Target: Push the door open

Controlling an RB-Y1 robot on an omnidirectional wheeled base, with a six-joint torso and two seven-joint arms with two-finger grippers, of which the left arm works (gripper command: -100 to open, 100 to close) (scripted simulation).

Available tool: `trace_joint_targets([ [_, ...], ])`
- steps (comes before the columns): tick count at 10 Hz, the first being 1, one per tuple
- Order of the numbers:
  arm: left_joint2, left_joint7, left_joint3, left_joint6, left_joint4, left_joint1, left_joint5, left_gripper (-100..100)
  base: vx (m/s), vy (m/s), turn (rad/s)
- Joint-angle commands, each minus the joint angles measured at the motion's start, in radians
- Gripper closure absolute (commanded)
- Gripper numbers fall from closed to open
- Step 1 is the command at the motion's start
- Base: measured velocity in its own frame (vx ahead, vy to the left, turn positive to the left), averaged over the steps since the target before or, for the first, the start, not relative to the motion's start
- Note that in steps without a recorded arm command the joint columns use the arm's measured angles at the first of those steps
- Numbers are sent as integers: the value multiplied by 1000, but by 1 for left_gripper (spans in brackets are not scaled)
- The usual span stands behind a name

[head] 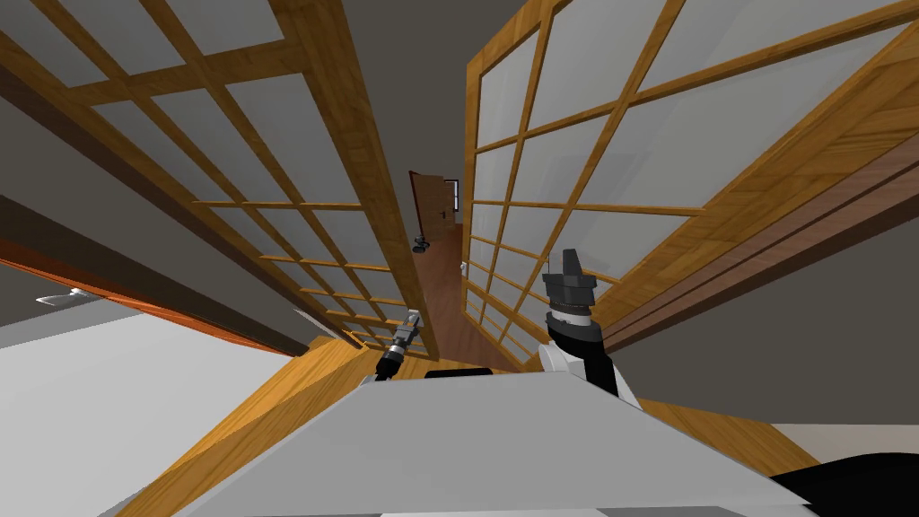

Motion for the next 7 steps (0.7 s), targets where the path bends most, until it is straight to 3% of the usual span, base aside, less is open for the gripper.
trace_joint_targets([
  [1,-1,1,-1,-1,1,2,0,100,-9,4,-2],
  [3,-1,1,-1,-1,1,2,0,100,0,0,0],
  [7,-1,79,15,1,5,-6,13,100,-1,13,-36],
])
